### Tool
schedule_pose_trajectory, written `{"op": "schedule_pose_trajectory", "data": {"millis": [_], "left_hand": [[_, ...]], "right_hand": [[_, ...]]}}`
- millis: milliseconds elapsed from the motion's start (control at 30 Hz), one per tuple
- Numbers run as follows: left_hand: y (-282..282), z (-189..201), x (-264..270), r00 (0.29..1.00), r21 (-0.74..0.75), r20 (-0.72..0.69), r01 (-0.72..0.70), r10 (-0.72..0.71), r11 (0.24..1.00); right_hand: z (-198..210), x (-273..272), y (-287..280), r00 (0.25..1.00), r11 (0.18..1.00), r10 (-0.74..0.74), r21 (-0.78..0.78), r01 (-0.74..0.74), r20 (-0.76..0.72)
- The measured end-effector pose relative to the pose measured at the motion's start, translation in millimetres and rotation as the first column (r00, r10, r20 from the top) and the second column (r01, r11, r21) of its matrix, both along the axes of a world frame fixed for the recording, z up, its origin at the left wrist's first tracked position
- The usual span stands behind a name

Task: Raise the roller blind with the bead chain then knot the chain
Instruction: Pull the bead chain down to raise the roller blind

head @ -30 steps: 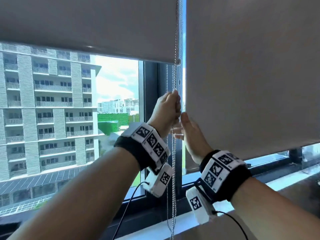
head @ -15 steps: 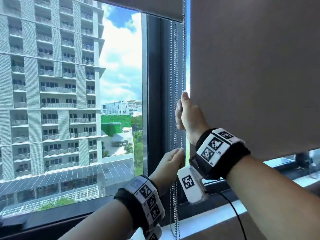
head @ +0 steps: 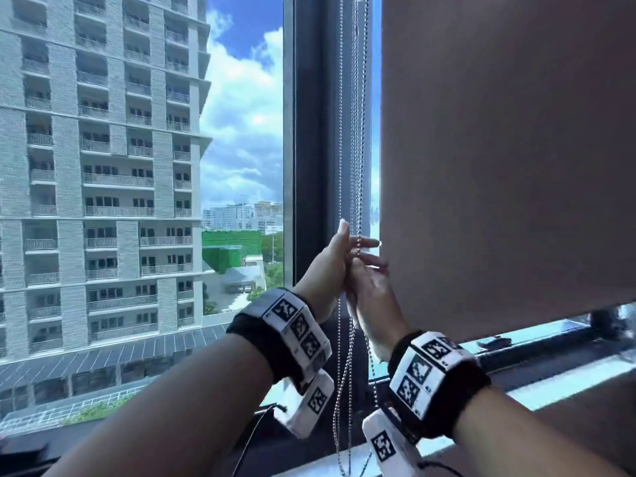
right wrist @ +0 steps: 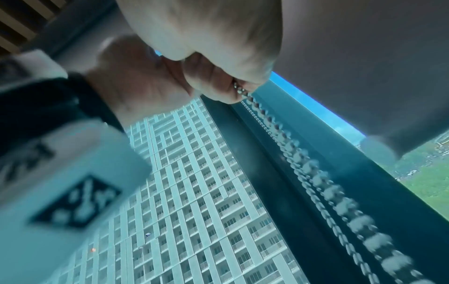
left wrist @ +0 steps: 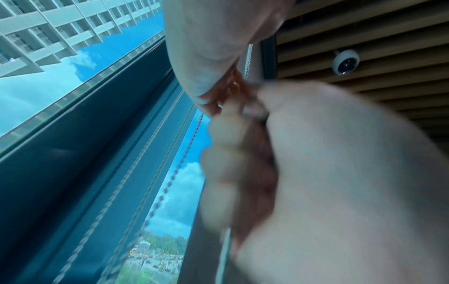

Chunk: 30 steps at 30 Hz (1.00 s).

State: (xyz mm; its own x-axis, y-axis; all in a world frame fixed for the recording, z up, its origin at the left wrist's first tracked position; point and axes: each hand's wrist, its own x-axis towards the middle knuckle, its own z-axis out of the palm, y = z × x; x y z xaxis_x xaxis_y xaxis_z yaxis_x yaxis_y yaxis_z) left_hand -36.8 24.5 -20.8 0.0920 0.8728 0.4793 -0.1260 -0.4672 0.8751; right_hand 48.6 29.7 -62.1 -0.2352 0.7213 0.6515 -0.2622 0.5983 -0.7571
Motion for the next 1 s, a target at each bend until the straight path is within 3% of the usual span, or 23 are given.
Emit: {"op": "schedule_pose_trajectory", "data": {"millis": [100,300,400,633,1000], "left_hand": [[-3,31,4,0.999,0.051,0.009,-0.040,0.040,0.998],[-7,66,18,0.973,0.165,0.119,-0.215,0.197,0.963],[-3,53,22,0.957,0.204,0.126,-0.283,0.261,0.937],[5,4,15,0.973,0.156,0.080,-0.227,0.216,0.961],[-6,-50,19,0.979,0.099,0.032,-0.202,0.200,0.974]], "right_hand": [[-17,2,-1,0.990,0.994,-0.106,0.026,0.104,0.095],[-42,-4,-1,0.975,0.991,-0.131,0.021,0.129,0.177],[-53,-5,1,0.976,0.995,-0.088,-0.028,0.095,0.198],[-64,9,10,0.977,0.977,-0.029,-0.203,0.073,0.210],[27,6,17,0.994,0.989,-0.088,-0.123,0.080,-0.060]]}}
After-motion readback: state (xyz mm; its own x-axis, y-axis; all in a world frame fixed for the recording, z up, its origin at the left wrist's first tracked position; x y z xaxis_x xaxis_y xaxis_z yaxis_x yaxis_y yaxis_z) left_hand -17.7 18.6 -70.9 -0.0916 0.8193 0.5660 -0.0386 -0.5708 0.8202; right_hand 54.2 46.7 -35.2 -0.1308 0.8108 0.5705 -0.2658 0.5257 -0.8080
